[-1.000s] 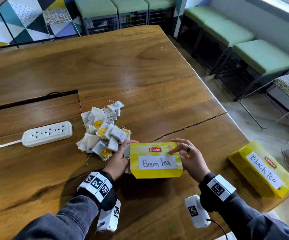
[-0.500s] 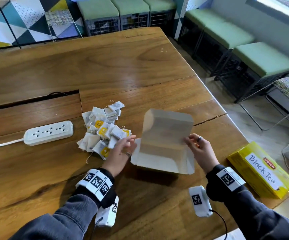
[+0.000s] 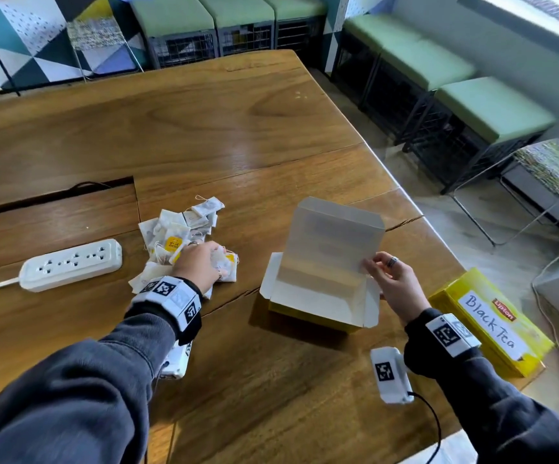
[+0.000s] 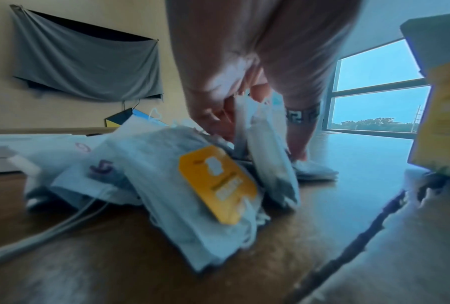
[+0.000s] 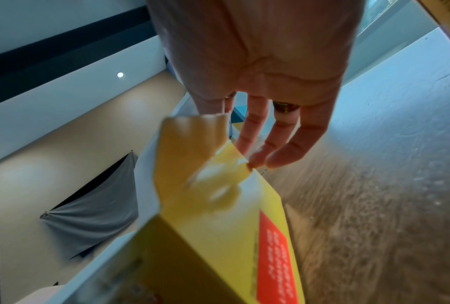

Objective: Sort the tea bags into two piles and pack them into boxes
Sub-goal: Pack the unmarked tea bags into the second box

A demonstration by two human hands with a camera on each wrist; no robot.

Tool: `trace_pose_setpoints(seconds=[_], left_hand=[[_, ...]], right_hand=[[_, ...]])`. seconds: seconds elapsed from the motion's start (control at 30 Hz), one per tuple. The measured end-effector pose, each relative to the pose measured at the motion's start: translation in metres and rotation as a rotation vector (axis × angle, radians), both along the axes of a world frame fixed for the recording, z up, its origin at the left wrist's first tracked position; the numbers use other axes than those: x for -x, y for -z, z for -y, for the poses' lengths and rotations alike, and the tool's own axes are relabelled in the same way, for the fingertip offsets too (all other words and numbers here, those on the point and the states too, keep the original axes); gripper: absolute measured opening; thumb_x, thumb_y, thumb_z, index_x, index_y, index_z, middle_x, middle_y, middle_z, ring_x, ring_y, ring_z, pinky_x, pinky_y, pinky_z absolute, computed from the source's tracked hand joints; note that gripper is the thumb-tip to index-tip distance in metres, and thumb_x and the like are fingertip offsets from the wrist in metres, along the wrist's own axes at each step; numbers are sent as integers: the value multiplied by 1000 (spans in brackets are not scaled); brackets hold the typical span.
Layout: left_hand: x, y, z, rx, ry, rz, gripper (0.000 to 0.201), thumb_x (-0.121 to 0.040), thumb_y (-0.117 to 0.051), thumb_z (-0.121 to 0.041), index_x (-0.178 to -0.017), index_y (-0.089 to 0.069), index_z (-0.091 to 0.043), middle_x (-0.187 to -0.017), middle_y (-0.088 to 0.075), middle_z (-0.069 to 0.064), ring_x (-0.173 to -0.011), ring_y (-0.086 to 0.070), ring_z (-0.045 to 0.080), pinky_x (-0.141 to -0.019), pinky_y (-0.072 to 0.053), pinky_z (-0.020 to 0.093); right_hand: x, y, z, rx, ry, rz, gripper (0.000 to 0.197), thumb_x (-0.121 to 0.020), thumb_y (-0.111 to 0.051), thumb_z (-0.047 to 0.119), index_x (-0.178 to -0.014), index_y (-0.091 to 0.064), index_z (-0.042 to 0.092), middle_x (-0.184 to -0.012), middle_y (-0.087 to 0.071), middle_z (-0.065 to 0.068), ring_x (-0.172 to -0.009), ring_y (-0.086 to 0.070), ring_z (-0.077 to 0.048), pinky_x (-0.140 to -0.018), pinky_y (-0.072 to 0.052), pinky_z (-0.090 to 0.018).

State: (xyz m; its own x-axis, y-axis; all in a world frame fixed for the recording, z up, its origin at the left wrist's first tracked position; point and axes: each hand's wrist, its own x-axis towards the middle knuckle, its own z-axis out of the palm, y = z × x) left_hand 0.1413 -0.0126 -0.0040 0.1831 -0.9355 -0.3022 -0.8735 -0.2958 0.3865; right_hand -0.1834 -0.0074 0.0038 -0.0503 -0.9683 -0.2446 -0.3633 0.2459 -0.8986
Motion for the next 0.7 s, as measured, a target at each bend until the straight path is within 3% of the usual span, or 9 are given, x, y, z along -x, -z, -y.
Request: trace_pose_setpoints(seconds=[0.23,0.4,0.5,0.63,0.7], left_hand=[[6,-7,4,-51,142,-234,75,-74,-76,-20,-139,-39,-21,-142,-44,7,-129,-43,22,-102,-33,28],[16,-3,10,-141,204,-172,70,-76,-74,-21,-137,-40,-20,-134,-46,10,-124,-45,23,-103,-35,31],[27,0,13,-157,197,-149,59,-77,-73,-21,-129,-46,-18,-128,-49,10,-120,-47,24,-96,-36,29],[36,5,18,-170,157,-177,40,-74,-74,-16,-108,-53,-19,-113,-59,6,-102,-53,21,-79,-40,26],[38,4,19,-155,149,-204,35,-75,-73,-15,-99,-49,-20,-104,-58,4,-93,-51,18,-72,-38,25]], right_hand=[[3,-2,-1,-9,-22,-4,11,-92,-55,27,-85,-62,23,-83,-63,0,-73,-57,-15,-65,-50,-30],[4,-3,-1,-14,-17,14,10,-91,-56,28,-85,-63,23,-87,-65,-2,-77,-59,-17,-69,-52,-34],[4,-3,-2,-9,-28,11,11,-92,-55,27,-84,-62,23,-87,-65,-3,-77,-58,-18,-70,-52,-36],[5,-1,-2,1,-51,2,11,-92,-54,27,-87,-63,21,-92,-66,-8,-80,-59,-20,-67,-52,-30],[5,0,-2,-4,-63,-12,15,-92,-54,29,-92,-64,17,-96,-67,-11,-84,-61,-26,-70,-54,-35]])
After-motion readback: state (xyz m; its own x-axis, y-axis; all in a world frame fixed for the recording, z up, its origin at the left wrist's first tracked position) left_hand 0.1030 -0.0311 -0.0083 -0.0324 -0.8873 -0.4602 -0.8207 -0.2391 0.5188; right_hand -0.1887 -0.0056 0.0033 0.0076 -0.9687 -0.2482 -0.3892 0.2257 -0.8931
